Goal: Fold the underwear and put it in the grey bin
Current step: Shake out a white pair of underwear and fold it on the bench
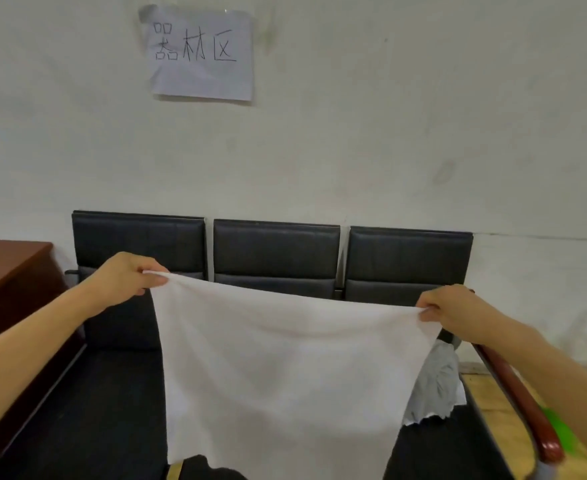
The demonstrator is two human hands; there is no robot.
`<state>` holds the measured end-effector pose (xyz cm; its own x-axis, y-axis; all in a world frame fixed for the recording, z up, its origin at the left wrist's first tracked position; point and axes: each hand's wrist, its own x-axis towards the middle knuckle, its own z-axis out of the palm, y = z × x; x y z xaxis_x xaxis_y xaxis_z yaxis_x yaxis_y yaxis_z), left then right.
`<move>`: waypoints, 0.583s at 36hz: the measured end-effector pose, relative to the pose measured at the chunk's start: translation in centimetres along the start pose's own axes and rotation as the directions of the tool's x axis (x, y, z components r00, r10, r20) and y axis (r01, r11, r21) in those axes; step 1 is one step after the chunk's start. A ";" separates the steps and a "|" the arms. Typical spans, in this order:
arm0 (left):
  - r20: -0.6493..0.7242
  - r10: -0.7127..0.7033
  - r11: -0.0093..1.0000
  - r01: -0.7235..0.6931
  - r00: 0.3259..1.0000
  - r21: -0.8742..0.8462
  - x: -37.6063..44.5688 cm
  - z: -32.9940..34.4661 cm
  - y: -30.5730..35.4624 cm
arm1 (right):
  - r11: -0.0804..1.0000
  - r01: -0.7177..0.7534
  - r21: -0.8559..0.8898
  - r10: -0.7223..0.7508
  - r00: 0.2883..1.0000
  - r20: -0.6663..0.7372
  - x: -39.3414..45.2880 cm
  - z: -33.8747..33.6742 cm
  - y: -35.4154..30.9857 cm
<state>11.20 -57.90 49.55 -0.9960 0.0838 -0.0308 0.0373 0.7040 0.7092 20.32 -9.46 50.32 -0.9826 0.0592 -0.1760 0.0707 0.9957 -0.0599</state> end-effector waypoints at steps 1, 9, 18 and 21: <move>0.008 -0.009 1.000 0.009 1.000 0.024 0.7 0.2 -0.5 | 1.000 -0.008 -0.013 0.008 1.000 0.008 0.9 0.6 0.0; 0.071 0.000 0.989 -0.011 0.997 0.150 8.9 1.9 -4.2 | 0.995 -0.083 -0.048 0.087 0.991 0.100 9.5 4.0 -1.6; 0.096 0.002 0.981 -0.021 0.995 0.192 20.8 3.7 -7.9 | 0.989 -0.146 -0.039 0.146 0.989 0.011 21.0 5.7 -4.0; 0.104 0.018 0.977 -0.040 0.994 0.211 23.4 4.8 -9.2 | 0.987 -0.150 -0.062 0.151 0.988 0.015 23.8 6.6 -4.7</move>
<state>-12.08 -59.04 39.00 -0.9814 0.1692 -0.0911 0.0930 0.8332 0.5451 -2.26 -13.21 39.95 -0.9579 0.2076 -0.1982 0.2061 0.9781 0.0283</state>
